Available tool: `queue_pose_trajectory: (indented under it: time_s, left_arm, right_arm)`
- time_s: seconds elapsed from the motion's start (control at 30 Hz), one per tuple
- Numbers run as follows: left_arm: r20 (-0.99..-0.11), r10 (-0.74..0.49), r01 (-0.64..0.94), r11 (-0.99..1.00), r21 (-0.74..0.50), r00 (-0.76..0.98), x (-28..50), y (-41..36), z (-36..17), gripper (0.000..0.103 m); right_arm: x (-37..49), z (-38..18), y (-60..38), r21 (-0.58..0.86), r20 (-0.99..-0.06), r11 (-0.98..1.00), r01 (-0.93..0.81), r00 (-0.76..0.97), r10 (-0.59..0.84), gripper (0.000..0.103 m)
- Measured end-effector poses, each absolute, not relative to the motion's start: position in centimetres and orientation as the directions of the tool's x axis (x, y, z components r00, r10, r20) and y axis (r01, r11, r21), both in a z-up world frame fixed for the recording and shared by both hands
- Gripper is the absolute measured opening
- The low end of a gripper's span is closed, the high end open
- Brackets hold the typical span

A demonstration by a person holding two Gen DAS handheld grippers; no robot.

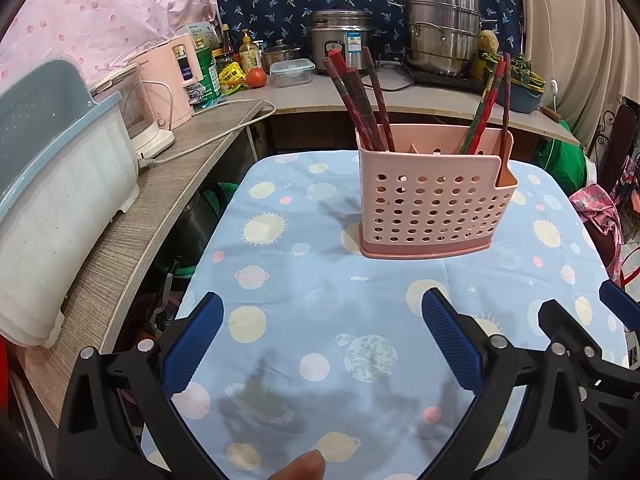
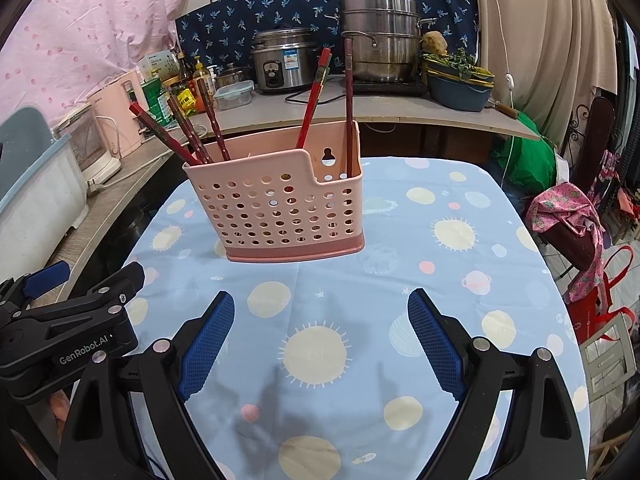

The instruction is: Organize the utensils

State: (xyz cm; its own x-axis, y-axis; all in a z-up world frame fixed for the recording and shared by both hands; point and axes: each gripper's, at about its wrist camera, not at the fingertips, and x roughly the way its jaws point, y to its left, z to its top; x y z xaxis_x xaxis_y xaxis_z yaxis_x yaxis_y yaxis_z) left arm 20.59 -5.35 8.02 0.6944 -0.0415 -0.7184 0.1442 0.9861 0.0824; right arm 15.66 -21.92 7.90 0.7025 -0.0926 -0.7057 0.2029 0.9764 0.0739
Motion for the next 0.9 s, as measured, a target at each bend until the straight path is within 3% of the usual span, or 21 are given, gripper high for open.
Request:
queue_pose_trajectory:
  time_s: [0.9]
  left_arm:
    - [-0.709,-0.032,0.137,0.986,0.093,0.705,21.44,-6.04,8.36,0.095]
  right_arm:
    - [16.6,7.83,-22.33,0.069,-0.705,0.975,0.209,0.702,-0.101,0.085]
